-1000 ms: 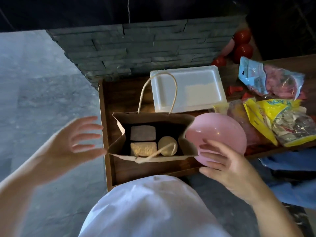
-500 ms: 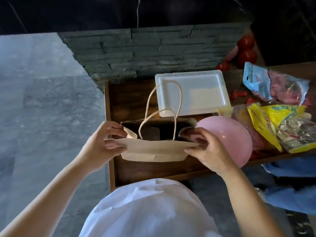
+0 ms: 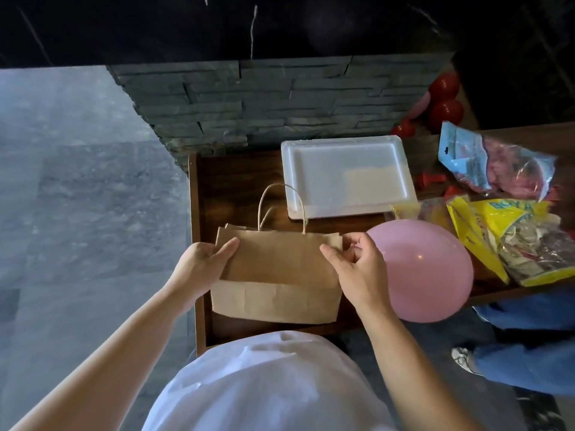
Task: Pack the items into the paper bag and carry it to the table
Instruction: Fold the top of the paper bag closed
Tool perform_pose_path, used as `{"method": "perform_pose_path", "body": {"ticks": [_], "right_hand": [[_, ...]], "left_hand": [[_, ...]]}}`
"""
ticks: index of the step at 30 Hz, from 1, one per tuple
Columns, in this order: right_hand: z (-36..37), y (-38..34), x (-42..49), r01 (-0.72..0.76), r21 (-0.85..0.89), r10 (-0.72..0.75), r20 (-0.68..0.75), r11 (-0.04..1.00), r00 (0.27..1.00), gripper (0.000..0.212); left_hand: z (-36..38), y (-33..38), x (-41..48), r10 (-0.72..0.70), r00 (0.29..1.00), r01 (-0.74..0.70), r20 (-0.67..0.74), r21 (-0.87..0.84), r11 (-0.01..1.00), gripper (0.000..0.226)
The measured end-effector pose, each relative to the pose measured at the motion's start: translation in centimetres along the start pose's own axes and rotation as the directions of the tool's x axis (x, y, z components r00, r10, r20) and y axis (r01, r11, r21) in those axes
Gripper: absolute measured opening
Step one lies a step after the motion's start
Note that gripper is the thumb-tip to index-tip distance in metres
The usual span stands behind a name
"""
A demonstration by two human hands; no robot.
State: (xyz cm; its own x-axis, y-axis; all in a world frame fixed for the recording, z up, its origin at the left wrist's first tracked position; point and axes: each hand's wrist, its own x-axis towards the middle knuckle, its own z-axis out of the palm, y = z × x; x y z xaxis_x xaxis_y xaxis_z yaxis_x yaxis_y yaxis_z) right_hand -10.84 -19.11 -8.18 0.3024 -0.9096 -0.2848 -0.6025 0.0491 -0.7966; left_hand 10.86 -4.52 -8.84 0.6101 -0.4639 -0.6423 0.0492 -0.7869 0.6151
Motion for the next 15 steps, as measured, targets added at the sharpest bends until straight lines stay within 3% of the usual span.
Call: {"method": "perform_pose_path", "body": {"ticks": [3, 6, 7, 10, 15], "right_hand": [[0.4, 0.5, -0.2, -0.012, -0.111, 0.016, 0.036, 0.994, 0.999, 0.038], [0.1, 1.0, -0.5, 0.035, -0.246, -0.012, 0.096, 0.969, 0.995, 0.045], [-0.1, 1.1, -0.6, 0.085, -0.3, -0.059, 0.094, 0.95, 0.994, 0.044], [-0.3, 1.3, -1.7, 0.296, -0.456, -0.272, 0.118, 0.839, 0.955, 0.022], [2.9, 0.1, -4.2, 0.585, -0.488, -0.434, 0.395, 0.647, 0.809, 0.018]], "left_hand": [[0.3, -1.0, -0.3, 0.058, 0.995, -0.041, -0.077, 0.209, 0.977, 0.017], [0.0, -2.1, -1.0, 0.16, 0.987, -0.159, 0.022, 0.307, 0.938, 0.043], [0.0, -2.7, -1.2, 0.267, 0.963, -0.255, 0.032, 0.417, 0.872, 0.038], [0.1, -3.5, -2.2, 0.611, 0.783, -0.52, 0.115, 0.659, 0.543, 0.015], [2.4, -2.2, -2.6, 0.732, 0.579, -0.783, 0.358, 0.494, 0.378, 0.028]]}}
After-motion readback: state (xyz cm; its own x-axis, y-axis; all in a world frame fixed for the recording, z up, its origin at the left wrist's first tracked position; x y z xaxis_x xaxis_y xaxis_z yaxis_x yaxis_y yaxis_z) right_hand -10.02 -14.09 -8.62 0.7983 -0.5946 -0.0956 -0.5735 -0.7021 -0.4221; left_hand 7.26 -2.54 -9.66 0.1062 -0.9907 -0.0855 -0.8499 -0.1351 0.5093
